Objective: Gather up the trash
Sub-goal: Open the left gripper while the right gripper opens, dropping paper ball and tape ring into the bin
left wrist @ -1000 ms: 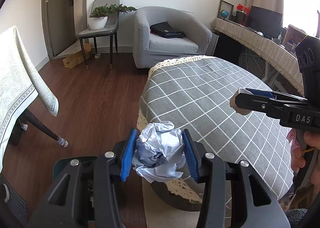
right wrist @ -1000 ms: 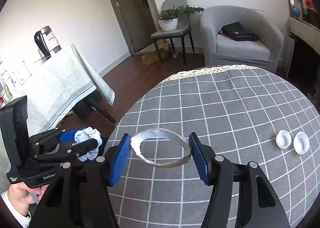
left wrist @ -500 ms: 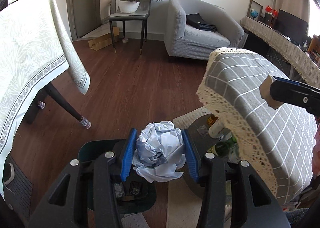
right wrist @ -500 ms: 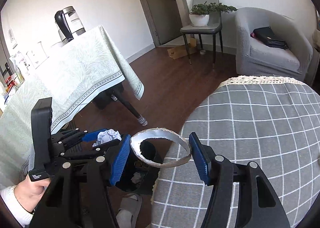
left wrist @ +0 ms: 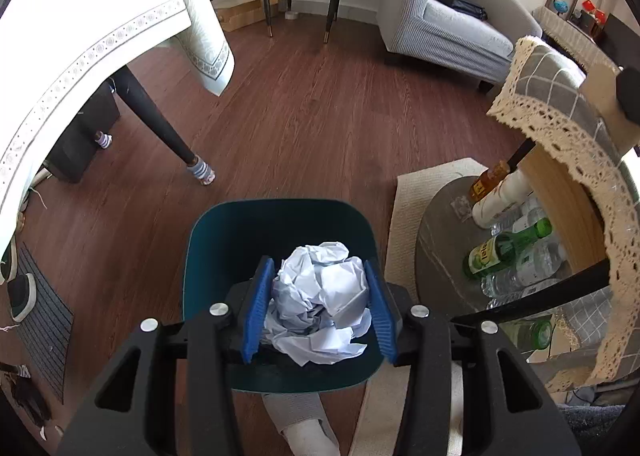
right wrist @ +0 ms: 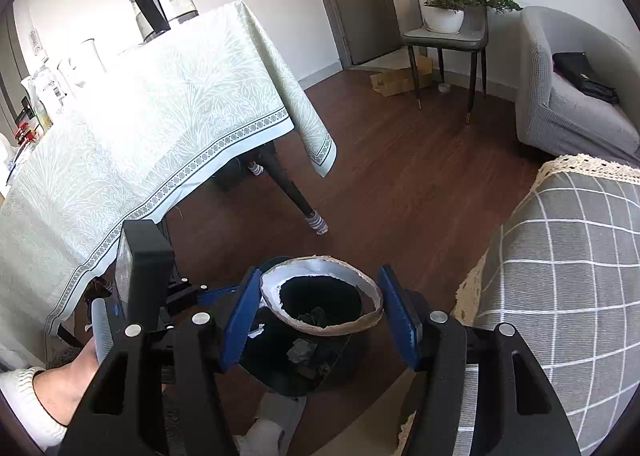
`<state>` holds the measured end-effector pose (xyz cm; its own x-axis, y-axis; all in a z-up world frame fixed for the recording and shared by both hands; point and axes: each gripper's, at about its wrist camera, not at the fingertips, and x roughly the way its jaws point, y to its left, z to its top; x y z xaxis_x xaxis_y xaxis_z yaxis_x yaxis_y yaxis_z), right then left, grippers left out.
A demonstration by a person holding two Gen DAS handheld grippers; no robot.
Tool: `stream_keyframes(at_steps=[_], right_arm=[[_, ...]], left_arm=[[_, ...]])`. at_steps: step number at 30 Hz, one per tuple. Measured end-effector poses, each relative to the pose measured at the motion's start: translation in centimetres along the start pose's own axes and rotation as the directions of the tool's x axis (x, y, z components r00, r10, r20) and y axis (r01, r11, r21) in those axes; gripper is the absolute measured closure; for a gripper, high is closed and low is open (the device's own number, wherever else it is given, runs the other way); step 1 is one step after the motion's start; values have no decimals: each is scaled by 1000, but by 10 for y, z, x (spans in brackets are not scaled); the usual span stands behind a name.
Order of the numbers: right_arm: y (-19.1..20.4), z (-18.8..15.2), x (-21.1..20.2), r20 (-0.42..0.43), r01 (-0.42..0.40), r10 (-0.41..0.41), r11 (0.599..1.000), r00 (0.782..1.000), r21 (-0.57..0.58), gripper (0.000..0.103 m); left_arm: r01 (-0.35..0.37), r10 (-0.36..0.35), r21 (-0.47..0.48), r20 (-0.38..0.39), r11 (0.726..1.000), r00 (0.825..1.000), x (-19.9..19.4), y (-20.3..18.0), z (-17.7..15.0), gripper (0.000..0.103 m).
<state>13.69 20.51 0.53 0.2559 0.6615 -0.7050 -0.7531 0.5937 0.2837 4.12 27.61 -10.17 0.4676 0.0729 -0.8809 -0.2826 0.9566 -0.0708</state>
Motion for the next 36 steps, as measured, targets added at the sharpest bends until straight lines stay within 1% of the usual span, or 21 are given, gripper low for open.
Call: stream_keyframes(at_steps=[4,8,13,15,16,17,19,20,22,25,28,31,34,36], right_arm=[[8,0,24,-37,-25,26,1000,999,11,42],[16,-2,48,-81,-31,32,999,996,10,42],[23,-7,82,-145,-41,43,999,989,14,42],[22,-11,97,-175,-45,49,999,983,27,42],[23,-13,103,-188,-43,48,999,981,30,42],[24,-15,109,-200,-39,44,999,979,30,42],[26,-17,118,-215,-36,41,999,976,26,42],[27,-17,121,-222,-35,39,999,974,23,42],[30,-20,126,-233,-32,35,999,972,17,42],[32,-23,136,-251,-28,30,1000,967,12,42],[31,-28,150,-272,-16,18,1000,962,11,42],[31,-34,161,-291,-5,9,1000,957,14,42],[33,-40,170,-307,1,2,1000,952,12,42],[35,-42,175,-317,-3,6,1000,948,11,42]], left_arm=[[-3,2,-23,-52,1000,999,19,15,-9,54],[-32,27,-41,-99,999,995,34,33,-15,54],[-52,42,-53,-174,997,984,55,53,-27,54],[-46,35,-49,-212,998,977,64,58,-33,53],[-45,34,-46,-223,998,974,68,60,-35,51],[-49,39,-41,-229,998,973,71,63,-38,42],[-47,41,-18,-247,999,968,76,64,-42,34],[-49,45,-9,-249,999,968,77,64,-43,32],[-49,48,2,-240,999,969,75,66,-44,29],[-49,45,-14,-220,999,974,71,70,-43,29],[-57,45,-54,-188,997,981,61,77,-39,29],[-46,31,-107,-141,993,990,45,87,-33,29],[-27,15,-159,-78,987,997,22,96,-24,33],[-11,6,-170,-33,985,999,5,100,-19,37]])
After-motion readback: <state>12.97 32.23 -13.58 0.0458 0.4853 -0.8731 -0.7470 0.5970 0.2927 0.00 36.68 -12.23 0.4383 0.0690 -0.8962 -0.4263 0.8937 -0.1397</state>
